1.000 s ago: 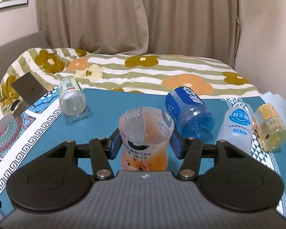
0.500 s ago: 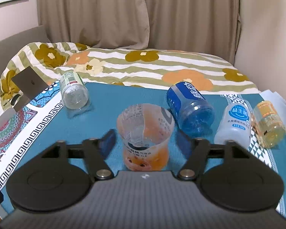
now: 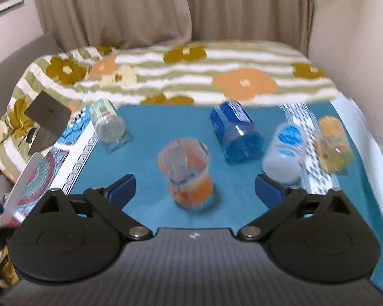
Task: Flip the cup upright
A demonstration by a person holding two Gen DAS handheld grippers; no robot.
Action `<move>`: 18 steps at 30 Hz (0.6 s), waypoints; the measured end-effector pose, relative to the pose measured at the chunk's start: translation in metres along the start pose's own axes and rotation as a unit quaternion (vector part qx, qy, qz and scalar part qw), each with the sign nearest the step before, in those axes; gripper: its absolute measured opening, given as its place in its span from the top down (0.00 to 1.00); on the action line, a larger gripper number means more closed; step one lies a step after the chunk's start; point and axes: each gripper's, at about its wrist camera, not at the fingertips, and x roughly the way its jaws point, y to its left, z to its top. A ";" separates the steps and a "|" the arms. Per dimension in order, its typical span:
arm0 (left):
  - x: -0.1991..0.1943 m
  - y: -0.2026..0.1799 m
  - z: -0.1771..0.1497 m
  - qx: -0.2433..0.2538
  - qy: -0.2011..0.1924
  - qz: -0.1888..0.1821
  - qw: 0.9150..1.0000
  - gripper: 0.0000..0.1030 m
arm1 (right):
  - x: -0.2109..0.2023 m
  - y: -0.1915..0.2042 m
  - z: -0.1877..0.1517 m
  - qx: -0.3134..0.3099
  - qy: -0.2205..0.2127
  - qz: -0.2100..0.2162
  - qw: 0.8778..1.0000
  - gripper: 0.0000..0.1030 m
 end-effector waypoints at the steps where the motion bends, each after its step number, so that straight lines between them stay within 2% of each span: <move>1: -0.005 -0.003 0.003 0.001 -0.008 0.000 1.000 0.00 | -0.009 -0.003 0.003 0.004 0.013 -0.002 1.000 0.00; 10: -0.033 -0.029 0.012 0.026 -0.057 0.014 0.998 0.00 | -0.061 -0.030 0.008 0.006 0.086 -0.052 0.995 0.00; 18: -0.033 -0.044 0.001 0.033 -0.068 0.025 0.997 0.00 | -0.073 -0.049 -0.007 0.020 0.101 -0.065 0.993 0.00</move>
